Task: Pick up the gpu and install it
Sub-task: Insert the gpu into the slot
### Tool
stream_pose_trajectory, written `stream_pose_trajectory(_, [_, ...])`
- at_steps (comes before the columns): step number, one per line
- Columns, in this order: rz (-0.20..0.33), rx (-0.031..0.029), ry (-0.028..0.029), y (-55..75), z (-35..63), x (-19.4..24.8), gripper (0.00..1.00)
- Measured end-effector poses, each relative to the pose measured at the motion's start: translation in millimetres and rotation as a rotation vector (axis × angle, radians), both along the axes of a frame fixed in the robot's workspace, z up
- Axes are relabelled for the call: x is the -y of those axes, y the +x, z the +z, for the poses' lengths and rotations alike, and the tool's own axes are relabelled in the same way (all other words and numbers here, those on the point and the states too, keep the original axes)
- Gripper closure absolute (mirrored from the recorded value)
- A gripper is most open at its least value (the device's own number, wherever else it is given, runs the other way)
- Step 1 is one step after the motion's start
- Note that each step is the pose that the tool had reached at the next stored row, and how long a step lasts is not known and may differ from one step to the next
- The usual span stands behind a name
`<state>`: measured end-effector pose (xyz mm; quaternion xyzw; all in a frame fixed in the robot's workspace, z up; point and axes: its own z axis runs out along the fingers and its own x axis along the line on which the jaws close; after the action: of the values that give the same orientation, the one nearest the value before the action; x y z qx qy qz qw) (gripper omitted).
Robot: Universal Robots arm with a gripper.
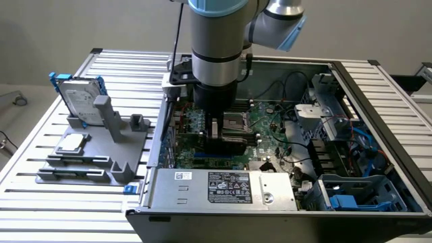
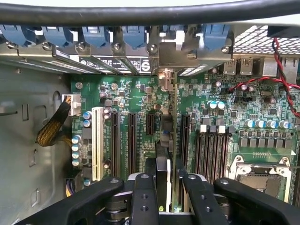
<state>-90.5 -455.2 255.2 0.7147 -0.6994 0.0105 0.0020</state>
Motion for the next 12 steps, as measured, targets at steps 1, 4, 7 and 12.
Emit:
stream_pose_trajectory(1, [0.000,0.0000,0.0000,0.0,0.0,0.0,0.73])
stream_pose_trajectory(4, [0.000,0.0001,0.0002,0.1,-0.2,-0.1,0.73])
stream_pose_trajectory(7, [0.000,0.0001,0.0003,0.0,0.1,-0.4,0.73])
stream_pose_trajectory(12, [0.000,0.0002,-0.0007,0.0,1.5,-0.7,0.73])
